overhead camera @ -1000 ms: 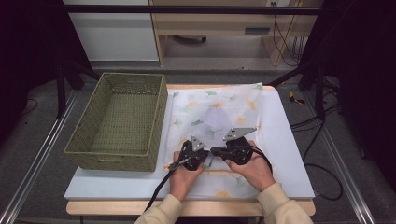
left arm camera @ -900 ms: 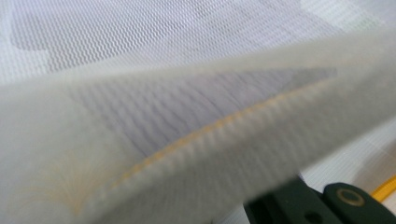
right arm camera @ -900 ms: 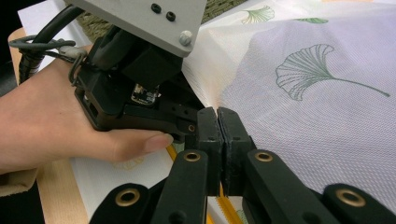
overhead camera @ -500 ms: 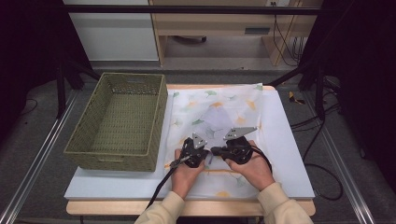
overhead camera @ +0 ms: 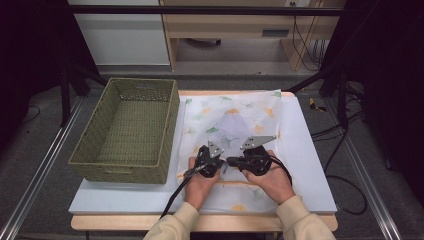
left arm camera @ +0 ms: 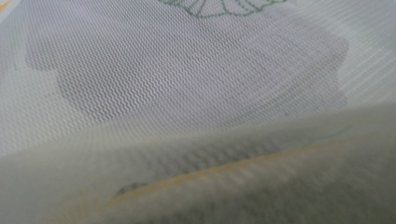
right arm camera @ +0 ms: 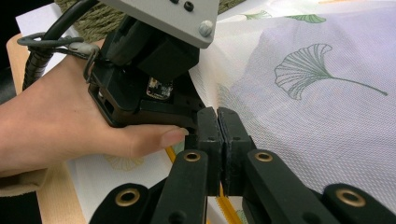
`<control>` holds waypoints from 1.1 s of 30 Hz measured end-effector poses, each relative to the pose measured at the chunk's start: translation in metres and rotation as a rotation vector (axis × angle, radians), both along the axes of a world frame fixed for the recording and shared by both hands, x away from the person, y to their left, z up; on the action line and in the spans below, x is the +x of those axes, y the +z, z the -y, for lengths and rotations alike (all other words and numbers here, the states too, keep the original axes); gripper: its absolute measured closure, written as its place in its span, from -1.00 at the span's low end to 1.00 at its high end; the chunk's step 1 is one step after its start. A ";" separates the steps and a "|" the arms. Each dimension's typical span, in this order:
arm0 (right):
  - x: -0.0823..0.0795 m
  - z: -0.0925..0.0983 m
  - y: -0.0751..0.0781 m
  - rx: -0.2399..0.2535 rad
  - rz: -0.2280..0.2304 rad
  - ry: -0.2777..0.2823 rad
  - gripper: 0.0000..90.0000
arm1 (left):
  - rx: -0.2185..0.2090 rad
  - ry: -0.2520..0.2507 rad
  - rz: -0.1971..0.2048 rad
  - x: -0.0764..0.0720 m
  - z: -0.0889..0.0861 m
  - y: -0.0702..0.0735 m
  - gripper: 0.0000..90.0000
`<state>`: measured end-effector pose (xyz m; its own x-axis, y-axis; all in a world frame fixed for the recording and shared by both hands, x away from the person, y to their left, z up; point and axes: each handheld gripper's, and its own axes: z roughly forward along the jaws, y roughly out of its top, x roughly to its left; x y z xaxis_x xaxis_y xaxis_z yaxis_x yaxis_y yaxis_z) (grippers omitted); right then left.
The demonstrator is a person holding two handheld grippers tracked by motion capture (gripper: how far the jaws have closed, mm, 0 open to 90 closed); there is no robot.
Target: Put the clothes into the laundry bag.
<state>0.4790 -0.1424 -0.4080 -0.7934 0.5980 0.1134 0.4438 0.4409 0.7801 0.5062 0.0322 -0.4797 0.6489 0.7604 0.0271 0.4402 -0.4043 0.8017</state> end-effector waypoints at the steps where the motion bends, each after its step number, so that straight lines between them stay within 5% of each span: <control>1: 0.000 0.000 0.000 0.000 -0.002 -0.002 0.98 | 0.000 0.003 0.009 0.000 0.001 0.001 1.00; 9: 0.001 0.004 0.001 0.015 0.004 -0.012 0.98 | 0.029 -0.004 0.030 0.003 0.005 0.002 1.00; 33: 0.006 0.006 -0.003 0.028 -0.018 -0.019 0.98 | 0.016 0.007 0.029 0.011 0.009 -0.001 1.00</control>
